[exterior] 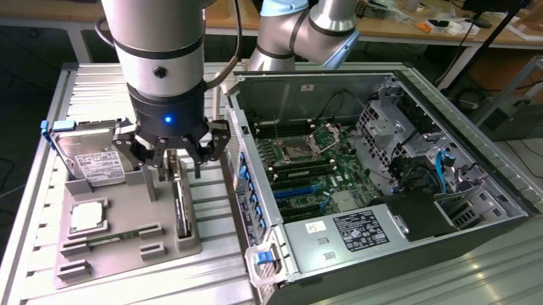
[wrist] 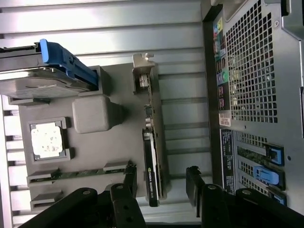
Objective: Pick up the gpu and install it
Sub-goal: 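Pick up the gpu and move the gpu toward the slot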
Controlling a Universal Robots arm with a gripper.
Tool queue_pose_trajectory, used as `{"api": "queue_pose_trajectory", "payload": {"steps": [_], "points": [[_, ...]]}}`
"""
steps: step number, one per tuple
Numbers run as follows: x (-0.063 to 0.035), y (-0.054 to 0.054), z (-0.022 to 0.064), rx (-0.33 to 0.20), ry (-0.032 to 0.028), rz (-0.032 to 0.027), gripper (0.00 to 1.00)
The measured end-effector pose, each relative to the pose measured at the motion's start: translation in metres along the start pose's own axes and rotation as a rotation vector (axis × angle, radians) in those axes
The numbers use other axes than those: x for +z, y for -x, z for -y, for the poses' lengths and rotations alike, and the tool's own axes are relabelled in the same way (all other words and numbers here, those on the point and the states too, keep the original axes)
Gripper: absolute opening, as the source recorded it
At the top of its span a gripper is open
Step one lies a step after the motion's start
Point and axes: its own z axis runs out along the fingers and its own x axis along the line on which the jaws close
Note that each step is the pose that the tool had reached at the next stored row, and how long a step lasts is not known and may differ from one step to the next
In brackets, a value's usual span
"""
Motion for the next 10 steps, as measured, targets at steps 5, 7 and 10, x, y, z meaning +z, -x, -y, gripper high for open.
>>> {"api": "queue_pose_trajectory", "payload": {"steps": [5, 7, 10], "points": [[0.0048, -0.0003, 0.0002, 0.000, -0.0001, 0.0001, 0.54], [0.0061, -0.0013, 0.0003, 0.000, -0.0001, 0.0004, 0.54], [0.0083, -0.0032, 0.0006, 0.000, 0.0000, 0.0012, 0.54]]}}
